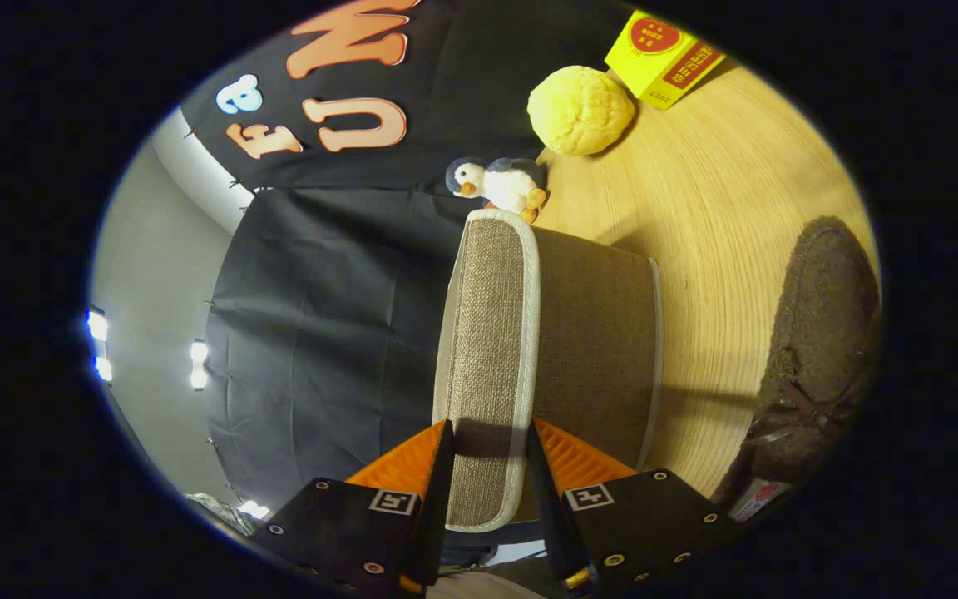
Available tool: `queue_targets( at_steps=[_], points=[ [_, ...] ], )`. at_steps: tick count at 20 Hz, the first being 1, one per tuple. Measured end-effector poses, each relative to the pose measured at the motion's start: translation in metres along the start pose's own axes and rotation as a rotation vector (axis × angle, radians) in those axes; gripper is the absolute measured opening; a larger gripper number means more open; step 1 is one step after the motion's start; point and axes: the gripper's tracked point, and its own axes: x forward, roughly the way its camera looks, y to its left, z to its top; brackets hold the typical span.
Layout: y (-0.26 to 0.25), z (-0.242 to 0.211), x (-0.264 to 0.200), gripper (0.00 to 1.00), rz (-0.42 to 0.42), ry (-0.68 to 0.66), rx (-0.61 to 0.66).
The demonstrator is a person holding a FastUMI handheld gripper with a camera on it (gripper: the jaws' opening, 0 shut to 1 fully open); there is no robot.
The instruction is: Open the storage box then place both shoes into the box .Put the left shoe in first, then the right shoe, with the right side of both shoes facing outward in a uniform manner.
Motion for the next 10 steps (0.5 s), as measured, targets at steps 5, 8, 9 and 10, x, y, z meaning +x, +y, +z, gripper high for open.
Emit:
queue_targets(
  at_steps=[5, 8, 9, 10],
  points=[
    [0.000, 0.001, -0.009, 0.16, -0.011, -0.033, 0.053],
    [0.027, 0.012, -0.016, 0.01, 0.067, -0.114, 0.007],
    [0.034, 0.012, -0.016, 0.00, 0.072, -0.121, -0.009],
    [0.040, 0.014, -0.016, 0.00, 0.070, -0.132, -0.023]
  ],
)
